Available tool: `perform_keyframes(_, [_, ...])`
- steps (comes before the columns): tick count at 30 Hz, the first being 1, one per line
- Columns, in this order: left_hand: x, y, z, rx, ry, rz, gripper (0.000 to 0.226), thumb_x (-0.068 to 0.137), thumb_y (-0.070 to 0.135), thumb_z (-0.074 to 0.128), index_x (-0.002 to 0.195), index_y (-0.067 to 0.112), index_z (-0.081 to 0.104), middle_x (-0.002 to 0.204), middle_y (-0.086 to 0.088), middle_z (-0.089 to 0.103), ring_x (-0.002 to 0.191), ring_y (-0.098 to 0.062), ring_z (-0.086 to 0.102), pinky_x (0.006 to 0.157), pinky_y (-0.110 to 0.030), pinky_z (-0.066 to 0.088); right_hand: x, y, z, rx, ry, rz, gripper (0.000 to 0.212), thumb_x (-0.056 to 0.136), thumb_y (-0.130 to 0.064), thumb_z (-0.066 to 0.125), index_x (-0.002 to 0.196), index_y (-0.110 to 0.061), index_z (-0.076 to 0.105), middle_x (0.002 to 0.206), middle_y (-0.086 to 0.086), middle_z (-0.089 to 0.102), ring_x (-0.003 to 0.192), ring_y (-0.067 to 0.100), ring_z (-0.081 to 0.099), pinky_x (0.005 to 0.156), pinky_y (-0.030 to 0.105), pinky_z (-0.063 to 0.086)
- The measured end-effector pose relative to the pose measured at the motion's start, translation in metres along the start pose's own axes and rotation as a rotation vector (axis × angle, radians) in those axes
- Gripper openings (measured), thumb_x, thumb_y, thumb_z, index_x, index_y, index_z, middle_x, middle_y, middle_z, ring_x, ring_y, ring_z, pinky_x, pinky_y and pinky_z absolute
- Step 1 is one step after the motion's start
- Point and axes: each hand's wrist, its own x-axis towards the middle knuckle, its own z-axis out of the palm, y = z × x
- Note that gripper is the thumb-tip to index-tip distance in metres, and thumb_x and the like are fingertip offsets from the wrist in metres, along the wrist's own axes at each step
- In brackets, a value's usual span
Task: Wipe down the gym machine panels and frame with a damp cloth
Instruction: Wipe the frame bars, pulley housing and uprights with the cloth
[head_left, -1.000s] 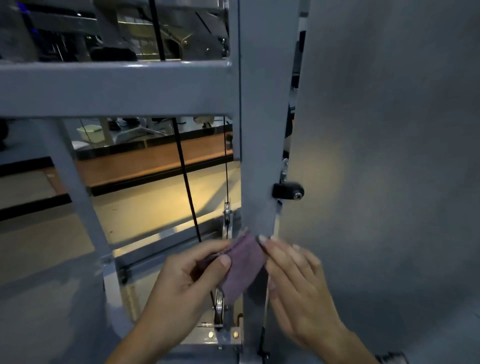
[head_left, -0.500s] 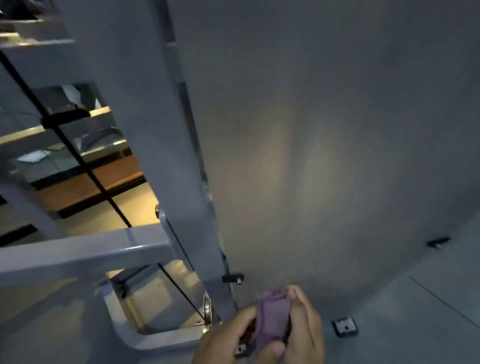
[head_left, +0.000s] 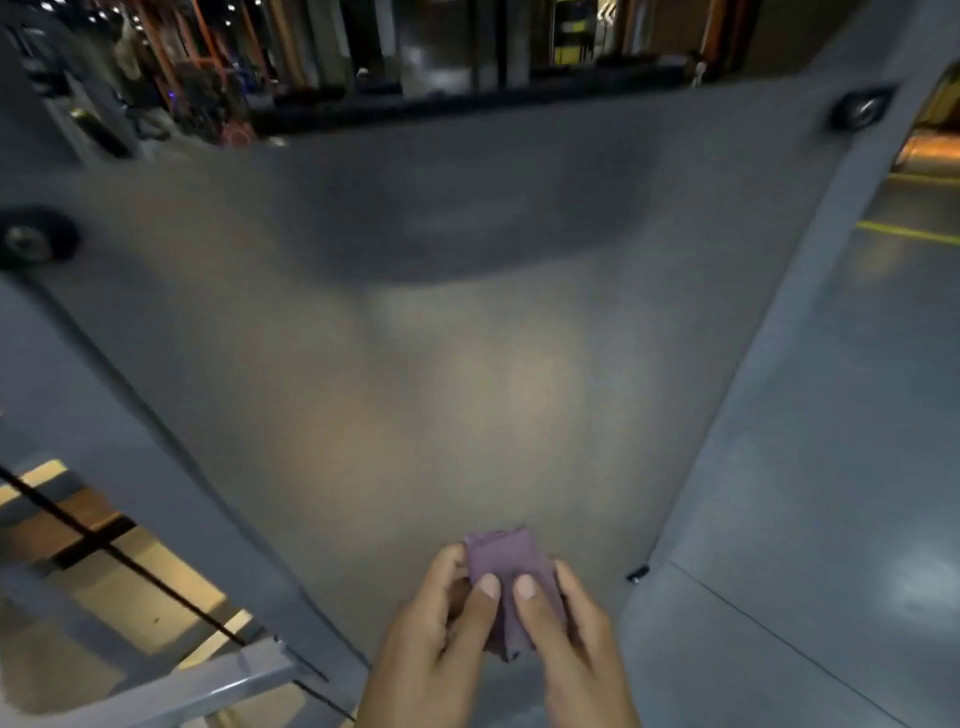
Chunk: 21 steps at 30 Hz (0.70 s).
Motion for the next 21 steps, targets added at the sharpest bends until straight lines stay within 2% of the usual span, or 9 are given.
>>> perform_keyframes(2, [0.012,0.04,0.01,-0.055,-0.021,0.073,0.026,0.092,0.04,0.058,0.117,0.039,0.066,0.105,0.003,0.08,0.099,-0.015,0.075,0.086,-0.023,0.057,0.012,-0.03,-0.013,0.03,-0.019,-0.025,0.041,0.078,-0.038,0.074,0.093,0.0,0.071,0.081,0.013,0.074,0.072,0.011,0.062,0.064,0.019,0.05])
perform_keyframes(5, [0.023,0.097,0.025,-0.095,-0.077,0.128,0.043,0.089,0.044,0.067,0.123,0.019,0.066,0.113,0.003,0.078,0.102,-0.014,0.073,0.085,-0.028,0.057,0.027,-0.092,-0.034,-0.055,-0.074,-0.154,0.029,0.085,-0.035,0.07,0.09,-0.007,0.071,0.076,0.005,0.068,0.072,0.007,0.056,0.062,0.02,0.045])
perform_keyframes(7, [0.026,0.136,0.032,-0.059,-0.078,0.212,0.036,0.086,0.044,0.072,0.116,0.024,0.068,0.105,0.005,0.077,0.093,-0.01,0.071,0.078,-0.026,0.055,0.032,-0.129,-0.046,-0.108,-0.093,-0.202,0.018,0.087,-0.027,0.068,0.09,-0.01,0.072,0.073,0.004,0.067,0.068,0.007,0.056,0.06,0.019,0.045])
perform_keyframes(9, [0.033,0.17,0.035,-0.028,-0.094,0.285,0.023,0.084,0.046,0.076,0.101,0.033,0.068,0.091,0.006,0.073,0.083,-0.009,0.068,0.072,-0.026,0.053,0.033,-0.163,-0.056,-0.175,-0.118,-0.249,0.015,0.086,-0.032,0.071,0.09,-0.017,0.073,0.073,0.008,0.067,0.068,0.01,0.057,0.06,0.022,0.047])
perform_keyframes(11, [0.04,0.196,0.038,-0.048,-0.101,0.324,0.024,0.08,0.048,0.079,0.093,0.033,0.066,0.085,0.006,0.071,0.077,-0.008,0.064,0.069,-0.026,0.051,0.034,-0.192,-0.063,-0.247,-0.137,-0.297,0.011,0.088,-0.032,0.07,0.09,-0.021,0.073,0.078,0.01,0.069,0.071,0.011,0.06,0.063,0.025,0.048])
perform_keyframes(14, [0.049,0.23,0.035,-0.052,-0.137,0.378,0.035,0.076,0.047,0.083,0.105,0.037,0.067,0.098,0.006,0.075,0.088,-0.009,0.068,0.077,-0.025,0.053,0.038,-0.229,-0.067,-0.298,-0.126,-0.348,0.008,0.09,-0.028,0.071,0.092,-0.02,0.074,0.08,0.01,0.07,0.071,0.012,0.062,0.063,0.028,0.048])
perform_keyframes(16, [0.055,0.247,0.029,-0.015,-0.165,0.395,0.042,0.074,0.05,0.084,0.112,0.041,0.067,0.098,0.007,0.075,0.09,-0.009,0.069,0.079,-0.027,0.053,0.041,-0.249,-0.064,-0.331,-0.146,-0.381,0.002,0.093,-0.022,0.074,0.092,-0.022,0.076,0.081,0.009,0.072,0.072,0.021,0.067,0.064,0.031,0.052])
perform_keyframes(19, [0.062,0.273,0.015,0.009,-0.184,0.453,0.03,0.078,0.048,0.08,0.104,0.035,0.07,0.094,0.006,0.075,0.087,-0.007,0.067,0.078,-0.04,0.056,0.05,-0.275,-0.053,-0.364,-0.15,-0.424,0.007,0.091,-0.02,0.073,0.096,-0.023,0.077,0.086,0.011,0.074,0.079,0.035,0.07,0.07,0.049,0.054])
perform_keyframes(21, [0.064,0.287,0.004,-0.009,-0.206,0.484,0.026,0.082,0.046,0.077,0.098,0.029,0.067,0.092,0.0,0.072,0.084,-0.012,0.065,0.081,-0.053,0.056,0.057,-0.288,-0.043,-0.393,-0.142,-0.448,0.008,0.094,-0.016,0.075,0.097,-0.023,0.077,0.086,0.011,0.074,0.081,0.037,0.07,0.071,0.053,0.054])
